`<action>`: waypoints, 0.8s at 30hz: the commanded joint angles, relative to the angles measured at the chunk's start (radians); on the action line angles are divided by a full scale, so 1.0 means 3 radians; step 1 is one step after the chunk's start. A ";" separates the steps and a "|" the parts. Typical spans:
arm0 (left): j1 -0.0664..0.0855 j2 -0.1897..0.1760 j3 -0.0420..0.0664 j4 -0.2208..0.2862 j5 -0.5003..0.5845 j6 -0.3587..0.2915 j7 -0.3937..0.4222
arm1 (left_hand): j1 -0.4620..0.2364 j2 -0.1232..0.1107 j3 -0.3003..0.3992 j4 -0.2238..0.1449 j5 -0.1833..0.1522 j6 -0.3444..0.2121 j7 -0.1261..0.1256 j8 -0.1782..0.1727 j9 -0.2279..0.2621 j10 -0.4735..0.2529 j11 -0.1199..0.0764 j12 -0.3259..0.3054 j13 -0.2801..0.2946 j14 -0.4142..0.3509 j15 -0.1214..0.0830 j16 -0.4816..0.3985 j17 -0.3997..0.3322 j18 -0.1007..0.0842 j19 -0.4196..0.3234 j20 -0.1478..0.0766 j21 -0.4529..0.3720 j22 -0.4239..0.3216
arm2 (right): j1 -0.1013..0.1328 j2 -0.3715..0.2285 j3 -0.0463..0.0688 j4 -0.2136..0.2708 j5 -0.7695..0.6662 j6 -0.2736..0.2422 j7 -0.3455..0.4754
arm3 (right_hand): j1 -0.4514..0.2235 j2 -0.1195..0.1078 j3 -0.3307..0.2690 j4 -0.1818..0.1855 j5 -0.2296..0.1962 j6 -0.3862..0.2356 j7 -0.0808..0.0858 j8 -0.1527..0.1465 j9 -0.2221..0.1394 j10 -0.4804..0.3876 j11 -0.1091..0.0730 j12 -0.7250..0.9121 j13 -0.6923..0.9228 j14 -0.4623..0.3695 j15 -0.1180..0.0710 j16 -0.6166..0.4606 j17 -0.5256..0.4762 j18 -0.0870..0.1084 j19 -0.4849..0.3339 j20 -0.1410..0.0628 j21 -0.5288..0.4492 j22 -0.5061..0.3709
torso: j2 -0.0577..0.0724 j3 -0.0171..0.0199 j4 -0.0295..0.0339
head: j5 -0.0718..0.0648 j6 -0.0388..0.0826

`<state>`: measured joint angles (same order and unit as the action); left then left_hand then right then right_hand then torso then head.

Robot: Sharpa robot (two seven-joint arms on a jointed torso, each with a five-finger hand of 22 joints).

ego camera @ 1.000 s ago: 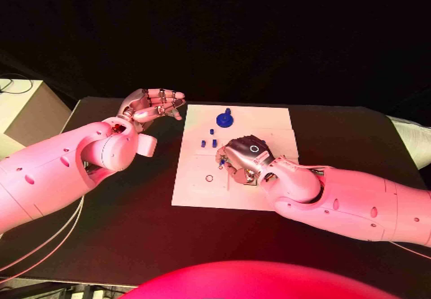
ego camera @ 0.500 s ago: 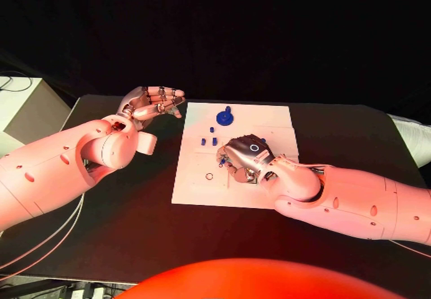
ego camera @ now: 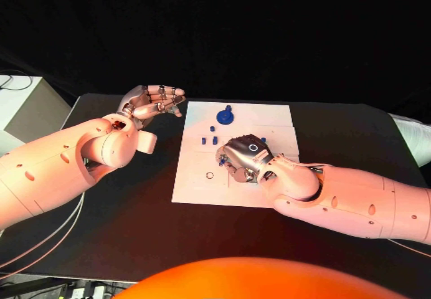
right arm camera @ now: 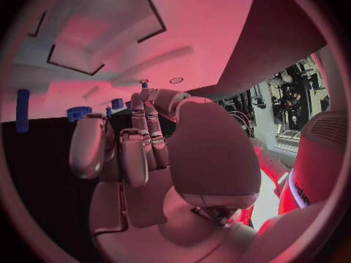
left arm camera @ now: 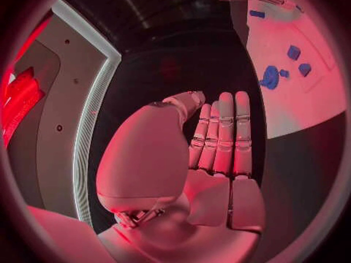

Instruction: Assemble the parts on the task board

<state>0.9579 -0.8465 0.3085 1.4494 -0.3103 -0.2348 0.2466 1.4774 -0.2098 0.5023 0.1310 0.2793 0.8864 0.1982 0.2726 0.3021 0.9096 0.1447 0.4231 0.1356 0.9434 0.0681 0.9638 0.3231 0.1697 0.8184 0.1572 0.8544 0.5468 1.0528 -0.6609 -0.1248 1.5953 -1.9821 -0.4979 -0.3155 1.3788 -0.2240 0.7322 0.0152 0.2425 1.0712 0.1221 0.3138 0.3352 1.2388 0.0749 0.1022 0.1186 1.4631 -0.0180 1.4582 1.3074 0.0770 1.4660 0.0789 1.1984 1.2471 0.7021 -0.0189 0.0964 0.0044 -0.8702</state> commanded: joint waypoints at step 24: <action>-0.0003 0.0012 0.0003 -0.0007 0.0019 0.0028 0.0017 | 0.0016 -0.0004 -0.0022 -0.0004 0.0012 -0.0009 0.0005 0.0000 -0.0004 -0.0027 -0.0002 -0.0013 -0.0006 -0.0006 0.0015 -0.0019 -0.0004 0.0039 -0.0012 0.0025 -0.0020 -0.0005 | -0.0009 0.0088 -0.0027 -0.0101 -0.0008 0.0205 -0.0015 | -0.0007 0.0028 0.0031 -0.0004 0.0006 0.0024 0.0009 0.0013 0.0008 0.0075 -0.0055 -0.0008 0.0000 0.0209 -0.0024 0.0004 0.0129 0.0021 0.0041 -0.0026 -0.0005 -0.0008 | 0.0001 -0.0002 0.0001 | -0.0003 -0.0008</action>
<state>0.9579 -0.8452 0.3085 1.4465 -0.3101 -0.2344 0.2457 1.4774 -0.2097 0.5023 0.1310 0.2793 0.8865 0.1982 0.2726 0.3022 0.9097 0.1447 0.4231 0.1346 0.9435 0.0681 0.9638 0.3231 0.1696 0.8146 0.1610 0.8547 0.5468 1.0532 -0.6383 -0.1294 1.5688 -1.9808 -0.4728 -0.3158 1.3788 -0.2243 0.7373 0.0151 0.2418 1.0732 0.1245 0.3122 0.3358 1.2474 0.0694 0.0993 0.1180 1.4631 -0.0180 1.4583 1.3074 0.0770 1.4660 0.0789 1.1984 1.2455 0.7021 -0.0192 0.0959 0.0039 -0.8726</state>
